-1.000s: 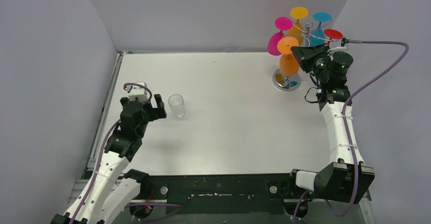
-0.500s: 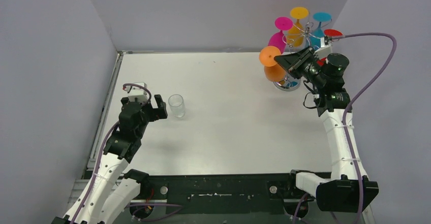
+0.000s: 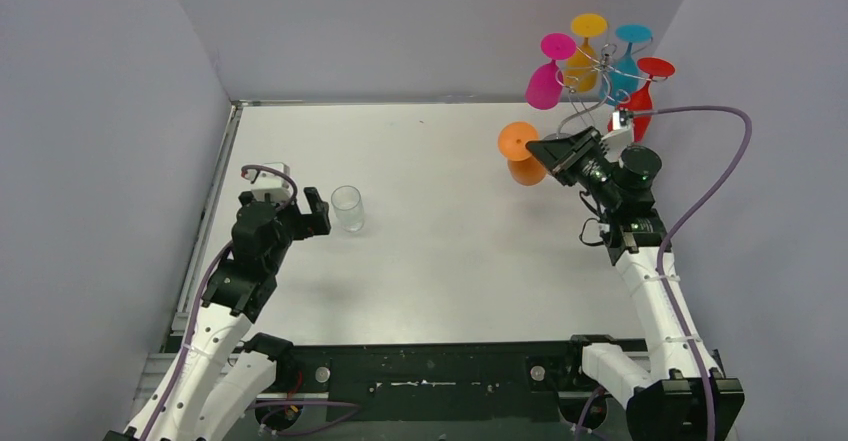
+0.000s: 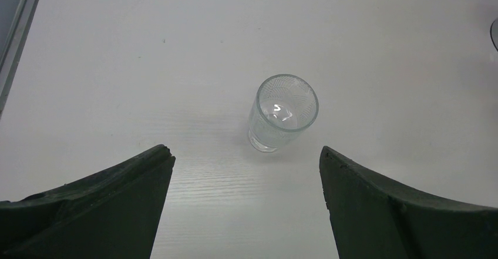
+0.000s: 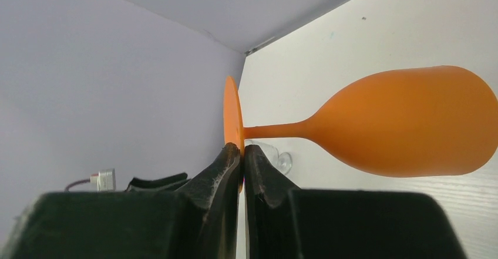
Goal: Take the wine glass off the wine glass rack
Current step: Place the wine glass at the center of the board.
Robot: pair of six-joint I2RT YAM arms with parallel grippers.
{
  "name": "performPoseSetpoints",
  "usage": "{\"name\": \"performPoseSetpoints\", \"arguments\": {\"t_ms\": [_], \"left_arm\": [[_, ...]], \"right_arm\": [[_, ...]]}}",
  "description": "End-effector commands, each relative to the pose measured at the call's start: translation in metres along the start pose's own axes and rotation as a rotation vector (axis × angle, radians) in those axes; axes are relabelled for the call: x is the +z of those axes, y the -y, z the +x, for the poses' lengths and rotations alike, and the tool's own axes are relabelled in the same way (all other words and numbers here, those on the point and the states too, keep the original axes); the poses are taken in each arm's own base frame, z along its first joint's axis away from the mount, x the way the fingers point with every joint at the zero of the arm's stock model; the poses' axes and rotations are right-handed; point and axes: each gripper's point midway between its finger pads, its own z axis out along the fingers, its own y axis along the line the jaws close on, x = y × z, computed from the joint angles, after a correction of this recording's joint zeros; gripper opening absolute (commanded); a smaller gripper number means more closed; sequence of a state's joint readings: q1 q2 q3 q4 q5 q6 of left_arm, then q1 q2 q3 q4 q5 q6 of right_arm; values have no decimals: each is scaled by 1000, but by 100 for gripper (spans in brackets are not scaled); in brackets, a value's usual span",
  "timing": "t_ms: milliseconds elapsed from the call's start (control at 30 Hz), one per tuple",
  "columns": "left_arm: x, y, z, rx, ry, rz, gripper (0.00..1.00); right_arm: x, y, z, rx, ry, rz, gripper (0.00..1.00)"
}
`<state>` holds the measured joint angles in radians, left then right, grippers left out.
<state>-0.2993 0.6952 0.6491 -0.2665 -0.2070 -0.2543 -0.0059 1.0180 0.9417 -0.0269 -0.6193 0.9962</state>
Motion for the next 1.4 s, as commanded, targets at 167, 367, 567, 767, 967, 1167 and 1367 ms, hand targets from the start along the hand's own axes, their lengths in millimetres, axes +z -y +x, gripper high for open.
{"name": "performPoseSetpoints", "arguments": {"t_ms": [167, 367, 567, 767, 967, 1167, 1367], "left_arm": [[-4, 29, -18, -16, 25, 159, 93], [-27, 97, -23, -9, 41, 569, 90], [-73, 170, -24, -165, -43, 1066, 84], [-97, 218, 5, -160, -141, 1206, 81], [-98, 219, 9, -204, -122, 1188, 74], [-78, 210, 24, -218, -135, 1081, 72], [-69, 205, 18, -245, -88, 1023, 72]], "right_arm": [[11, -40, 83, -243, -196, -187, 0], [15, -58, 131, -322, -313, -361, 0], [17, -55, 176, -426, -428, -408, 0], [8, -70, 192, -482, -454, -540, 0], [0, -81, 209, -523, -502, -646, 0], [-3, -84, 208, -529, -494, -667, 0], [-8, -77, 211, -538, -509, -655, 0]]}}
